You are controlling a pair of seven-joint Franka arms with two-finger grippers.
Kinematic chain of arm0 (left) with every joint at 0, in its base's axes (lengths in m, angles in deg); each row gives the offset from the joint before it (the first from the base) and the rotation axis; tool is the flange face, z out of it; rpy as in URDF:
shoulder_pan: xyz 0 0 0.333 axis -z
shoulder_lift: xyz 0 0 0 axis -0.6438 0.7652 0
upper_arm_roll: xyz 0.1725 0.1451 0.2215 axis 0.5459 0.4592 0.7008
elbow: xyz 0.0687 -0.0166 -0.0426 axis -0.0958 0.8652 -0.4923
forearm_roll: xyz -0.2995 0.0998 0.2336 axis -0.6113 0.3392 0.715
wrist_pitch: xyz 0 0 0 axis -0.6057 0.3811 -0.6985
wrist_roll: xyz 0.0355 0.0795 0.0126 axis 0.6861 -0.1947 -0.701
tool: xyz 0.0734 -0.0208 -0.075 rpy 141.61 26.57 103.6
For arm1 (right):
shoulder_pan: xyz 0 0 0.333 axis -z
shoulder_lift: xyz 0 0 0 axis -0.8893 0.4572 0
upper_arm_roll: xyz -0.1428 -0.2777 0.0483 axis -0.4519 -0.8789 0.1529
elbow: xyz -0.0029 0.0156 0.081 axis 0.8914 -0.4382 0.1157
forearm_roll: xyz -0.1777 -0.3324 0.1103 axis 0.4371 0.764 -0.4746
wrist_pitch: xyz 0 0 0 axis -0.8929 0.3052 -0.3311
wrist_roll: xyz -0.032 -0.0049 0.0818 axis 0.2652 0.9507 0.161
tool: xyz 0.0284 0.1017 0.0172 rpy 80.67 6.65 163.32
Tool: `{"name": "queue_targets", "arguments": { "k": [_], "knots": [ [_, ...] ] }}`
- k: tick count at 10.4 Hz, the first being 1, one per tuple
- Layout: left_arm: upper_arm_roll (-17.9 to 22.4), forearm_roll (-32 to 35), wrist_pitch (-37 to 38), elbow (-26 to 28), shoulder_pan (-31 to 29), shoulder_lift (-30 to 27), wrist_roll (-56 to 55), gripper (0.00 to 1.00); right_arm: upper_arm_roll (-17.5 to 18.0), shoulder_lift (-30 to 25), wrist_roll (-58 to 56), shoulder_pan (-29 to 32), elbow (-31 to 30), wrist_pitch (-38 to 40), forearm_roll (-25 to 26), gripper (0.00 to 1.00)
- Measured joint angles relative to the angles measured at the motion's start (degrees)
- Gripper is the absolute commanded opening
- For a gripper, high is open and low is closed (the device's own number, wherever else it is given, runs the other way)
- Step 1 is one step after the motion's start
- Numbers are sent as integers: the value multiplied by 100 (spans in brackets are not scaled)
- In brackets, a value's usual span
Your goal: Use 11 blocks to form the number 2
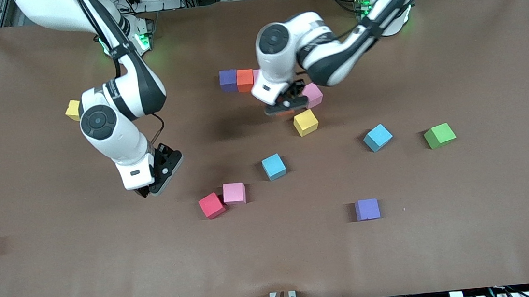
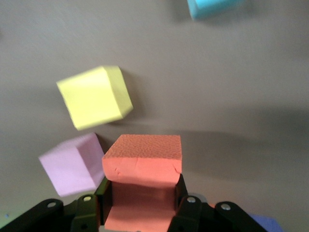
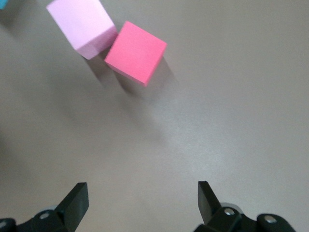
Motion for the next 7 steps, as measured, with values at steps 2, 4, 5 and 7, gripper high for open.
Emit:
{"name": "queue_targets", "arguments": {
  "k": [2, 4, 5, 7],
  "knots": [
    [319, 76, -34, -126, 529, 235, -15, 0, -96, 251, -1, 58, -7, -707, 0, 100],
    [465, 254, -128, -237, 738, 443, -15, 0, -135, 487, 2, 89, 89, -948, -73, 100],
    [473, 307, -191, -262, 743, 491, -15, 0, -120, 653, 48, 80, 248, -950, -307, 100],
    [485, 322, -342, -276, 776, 524, -15, 0, -90, 1011, 506, -50, 515, -964, -906, 100]
  ]
}}
